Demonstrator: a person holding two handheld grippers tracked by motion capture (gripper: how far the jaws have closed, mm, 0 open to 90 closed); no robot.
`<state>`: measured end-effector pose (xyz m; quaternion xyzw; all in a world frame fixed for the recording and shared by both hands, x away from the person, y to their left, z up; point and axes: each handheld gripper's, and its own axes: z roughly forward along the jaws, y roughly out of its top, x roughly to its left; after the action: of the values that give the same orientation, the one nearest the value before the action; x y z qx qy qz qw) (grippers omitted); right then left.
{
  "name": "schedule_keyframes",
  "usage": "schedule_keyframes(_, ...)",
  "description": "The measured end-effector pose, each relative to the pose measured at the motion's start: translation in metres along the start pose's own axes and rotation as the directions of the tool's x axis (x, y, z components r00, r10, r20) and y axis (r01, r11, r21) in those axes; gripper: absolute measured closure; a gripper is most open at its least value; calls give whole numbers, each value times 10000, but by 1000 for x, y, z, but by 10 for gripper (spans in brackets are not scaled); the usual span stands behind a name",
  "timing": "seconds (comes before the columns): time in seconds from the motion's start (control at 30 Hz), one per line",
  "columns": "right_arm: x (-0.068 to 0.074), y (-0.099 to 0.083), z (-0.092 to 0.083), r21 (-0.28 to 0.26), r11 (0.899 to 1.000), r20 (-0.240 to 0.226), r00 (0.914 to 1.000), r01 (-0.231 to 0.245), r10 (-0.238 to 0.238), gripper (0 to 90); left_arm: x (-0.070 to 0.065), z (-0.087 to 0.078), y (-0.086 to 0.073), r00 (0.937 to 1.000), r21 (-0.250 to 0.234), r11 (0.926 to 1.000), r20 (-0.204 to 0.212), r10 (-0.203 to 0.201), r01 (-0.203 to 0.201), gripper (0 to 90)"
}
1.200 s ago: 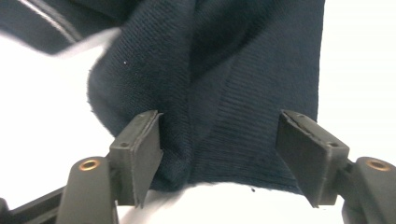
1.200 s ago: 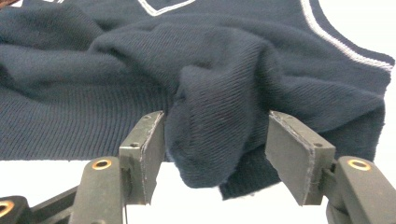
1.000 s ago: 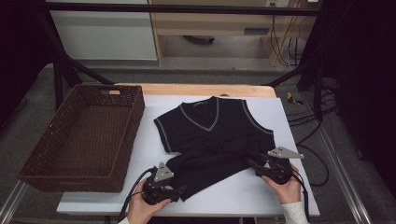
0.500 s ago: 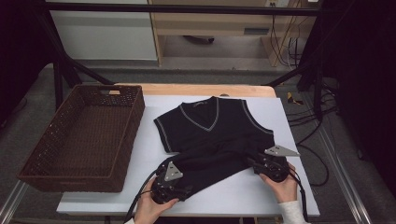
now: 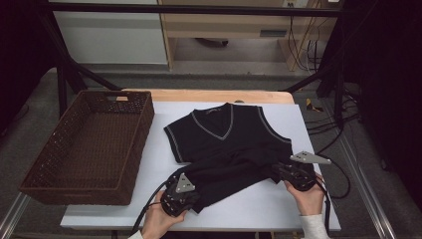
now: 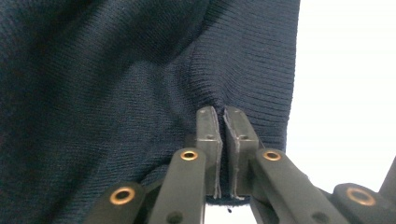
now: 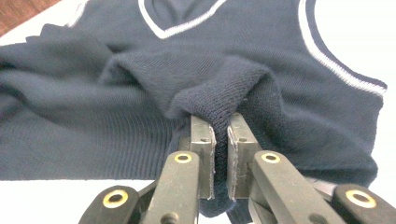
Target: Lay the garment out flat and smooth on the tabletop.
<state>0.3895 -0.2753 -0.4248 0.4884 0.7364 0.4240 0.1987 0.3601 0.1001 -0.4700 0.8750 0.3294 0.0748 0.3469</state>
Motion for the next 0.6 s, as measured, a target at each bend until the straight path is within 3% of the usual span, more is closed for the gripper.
schedule_keyframes(0.1, -5, 7, -14, -406, 9992, 75, 9999, -67, 70, 842, 7, -9, -3, 9991, 295, 9995, 417, -91, 79, 866)
schedule_keyframes(0.23, -14, 13, -19, -554, 9985, 464, 9989, 6, 20, 844, 18, -31, -16, 9986, 424, 9991, 515, -86, 64, 866)
schedule_keyframes(0.33, -26, 15, -3, -303, 9995, 932, 9956, 90, -62, 845, 27, -40, -26, 9991, 278, 9994, 377, -196, 186, 865)
schedule_keyframes(0.47, -39, 11, 30, 664, 9972, 1698, 9845, 331, -440, 834, 32, -38, -32, 9981, 101, 9995, 533, -311, 306, 860)
schedule_keyframes(0.53, -43, 5, 46, 1158, 9922, 2060, 9761, 463, -696, 784, 28, -34, -31, 9993, 39, 9999, 332, -167, 166, 854)
schedule_keyframes(0.6, -44, 1, 49, 1227, 9916, 2191, 9733, 420, -684, 709, 26, -32, -32, 9996, -48, 9999, 236, -120, 122, 844)
